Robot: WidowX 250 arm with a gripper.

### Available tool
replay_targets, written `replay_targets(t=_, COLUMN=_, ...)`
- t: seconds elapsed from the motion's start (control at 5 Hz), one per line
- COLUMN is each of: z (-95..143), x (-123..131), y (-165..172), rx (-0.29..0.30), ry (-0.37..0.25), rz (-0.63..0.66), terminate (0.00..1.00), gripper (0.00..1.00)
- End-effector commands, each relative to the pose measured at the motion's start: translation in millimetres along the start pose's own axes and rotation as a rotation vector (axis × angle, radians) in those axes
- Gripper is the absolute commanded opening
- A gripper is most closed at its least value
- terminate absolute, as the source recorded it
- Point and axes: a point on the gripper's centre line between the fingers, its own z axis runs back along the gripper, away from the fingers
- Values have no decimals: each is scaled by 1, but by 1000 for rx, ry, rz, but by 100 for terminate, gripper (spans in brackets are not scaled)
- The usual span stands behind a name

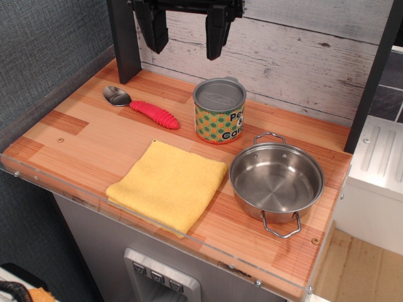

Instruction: Pick up the red spoon and place it to the left of the yellow cloth

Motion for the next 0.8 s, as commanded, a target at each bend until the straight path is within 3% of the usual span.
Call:
replay_targets(t=0.0, z=0, x=0, y=0, rx=0, ry=0, rz=0, terminate=0, gripper=100)
replay_targets(t=0.2, z=-5, x=14, y=2, rx=2, ry=1, rz=153, terminate=0, gripper=100)
replay_targets(t=0.4, z=-13, x=25, y=9, rx=9, ry=-36, rz=275, terminate=0, gripper=100)
replay_targets(t=0.6, z=-23, x=41, y=24, rx=29, ry=-57, rz=499, terminate=0, gripper=100)
